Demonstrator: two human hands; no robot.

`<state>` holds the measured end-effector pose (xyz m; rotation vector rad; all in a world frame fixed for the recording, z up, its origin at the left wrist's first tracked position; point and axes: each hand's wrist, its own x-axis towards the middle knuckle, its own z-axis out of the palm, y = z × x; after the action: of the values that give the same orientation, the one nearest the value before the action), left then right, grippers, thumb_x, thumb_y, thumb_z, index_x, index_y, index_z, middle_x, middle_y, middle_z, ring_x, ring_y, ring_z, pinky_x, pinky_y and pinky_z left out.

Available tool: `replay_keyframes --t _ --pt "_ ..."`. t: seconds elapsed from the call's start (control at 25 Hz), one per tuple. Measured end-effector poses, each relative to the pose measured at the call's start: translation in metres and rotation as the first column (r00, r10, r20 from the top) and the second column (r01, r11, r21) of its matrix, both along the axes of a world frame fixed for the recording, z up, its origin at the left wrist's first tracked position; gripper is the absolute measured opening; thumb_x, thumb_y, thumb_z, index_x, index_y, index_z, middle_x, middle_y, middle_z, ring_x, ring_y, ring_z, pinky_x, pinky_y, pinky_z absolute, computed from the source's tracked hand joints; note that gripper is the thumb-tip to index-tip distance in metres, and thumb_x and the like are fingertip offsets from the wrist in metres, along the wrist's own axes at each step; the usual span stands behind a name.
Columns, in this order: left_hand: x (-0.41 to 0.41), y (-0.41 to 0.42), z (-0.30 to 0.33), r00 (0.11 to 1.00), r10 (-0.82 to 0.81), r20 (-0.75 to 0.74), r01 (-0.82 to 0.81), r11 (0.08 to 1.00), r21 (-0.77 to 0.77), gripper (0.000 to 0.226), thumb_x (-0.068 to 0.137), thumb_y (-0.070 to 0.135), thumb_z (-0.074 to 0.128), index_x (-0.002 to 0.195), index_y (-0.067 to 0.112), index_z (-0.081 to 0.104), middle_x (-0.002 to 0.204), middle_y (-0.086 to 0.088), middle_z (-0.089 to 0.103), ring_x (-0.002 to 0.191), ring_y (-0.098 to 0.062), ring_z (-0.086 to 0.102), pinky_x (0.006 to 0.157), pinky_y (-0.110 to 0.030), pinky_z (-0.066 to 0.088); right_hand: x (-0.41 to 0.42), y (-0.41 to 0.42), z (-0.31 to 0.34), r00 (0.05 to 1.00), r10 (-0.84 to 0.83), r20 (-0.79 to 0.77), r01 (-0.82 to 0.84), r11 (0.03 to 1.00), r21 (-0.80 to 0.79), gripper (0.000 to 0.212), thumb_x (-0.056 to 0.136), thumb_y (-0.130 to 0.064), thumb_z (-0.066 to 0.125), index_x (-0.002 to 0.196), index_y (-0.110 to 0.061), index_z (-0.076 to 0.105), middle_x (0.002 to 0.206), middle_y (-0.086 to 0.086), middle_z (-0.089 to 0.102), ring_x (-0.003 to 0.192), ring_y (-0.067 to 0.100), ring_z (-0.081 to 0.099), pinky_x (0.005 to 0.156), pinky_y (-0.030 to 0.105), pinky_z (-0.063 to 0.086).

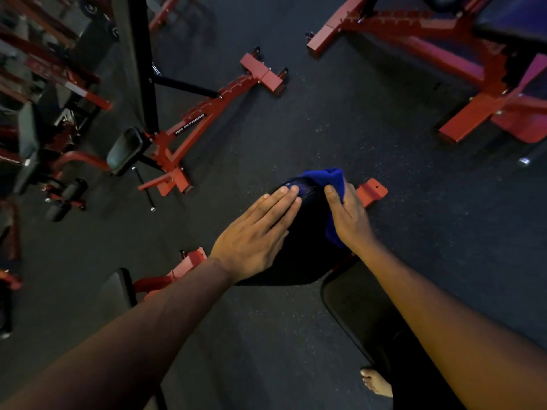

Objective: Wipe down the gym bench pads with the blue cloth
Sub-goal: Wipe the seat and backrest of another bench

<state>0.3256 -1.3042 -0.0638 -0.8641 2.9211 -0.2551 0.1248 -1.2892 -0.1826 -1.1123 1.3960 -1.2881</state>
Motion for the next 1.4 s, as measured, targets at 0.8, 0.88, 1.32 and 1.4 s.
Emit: replay_keyframes --t 0.8,0.88,1.32,1.4 --pt "-0.006 -0.014 0.005 0.999 -0.048 0.012 0.047 0.993 0.104 0.062 0.102 0.021 0.052 0.156 0.000 0.031 0.165 -0.017 0.028 0.155 -0.030 0.024 0.125 -0.046 0.028 -0.016 -0.003 -0.053 0.986 0.076 -0.146 -0.049 0.982 0.181 0.045 0.106 -0.038 0.033 0.133 -0.009 0.054 0.128 0.011 0.055 0.115 0.019 0.040 0.096 0.018 0.026" --pt "-0.006 -0.015 0.004 0.999 -0.051 0.008 0.050 0.994 0.099 0.063 0.102 0.021 0.053 0.156 0.000 0.031 0.165 -0.016 0.028 0.155 -0.030 0.024 0.125 -0.046 0.028 -0.022 -0.007 -0.077 0.971 0.170 -0.170 -0.126 0.962 0.242 0.037 0.108 -0.033 0.034 0.130 -0.015 0.056 0.122 0.004 0.056 0.113 0.022 0.045 0.099 0.027 0.031" --pt "-0.008 -0.005 -0.002 0.999 -0.008 0.048 0.007 1.000 0.022 0.064 0.103 0.019 0.051 0.158 0.002 0.024 0.165 -0.017 0.024 0.156 -0.031 0.021 0.126 -0.047 0.024 -0.026 0.013 -0.147 0.993 0.035 0.112 -0.098 0.772 0.628 0.040 0.107 -0.034 0.036 0.137 -0.015 0.054 0.136 0.010 0.054 0.130 0.025 0.047 0.104 0.032 0.033" --pt "-0.008 -0.005 -0.004 0.999 -0.003 0.049 0.003 1.000 0.011 0.065 0.102 0.019 0.052 0.158 0.002 0.024 0.165 -0.017 0.024 0.156 -0.031 0.021 0.126 -0.047 0.024 -0.025 0.003 -0.147 0.990 0.019 0.137 -0.106 0.739 0.665 0.041 0.108 -0.032 0.034 0.137 -0.009 0.053 0.139 0.016 0.054 0.131 0.029 0.047 0.101 0.031 0.034"
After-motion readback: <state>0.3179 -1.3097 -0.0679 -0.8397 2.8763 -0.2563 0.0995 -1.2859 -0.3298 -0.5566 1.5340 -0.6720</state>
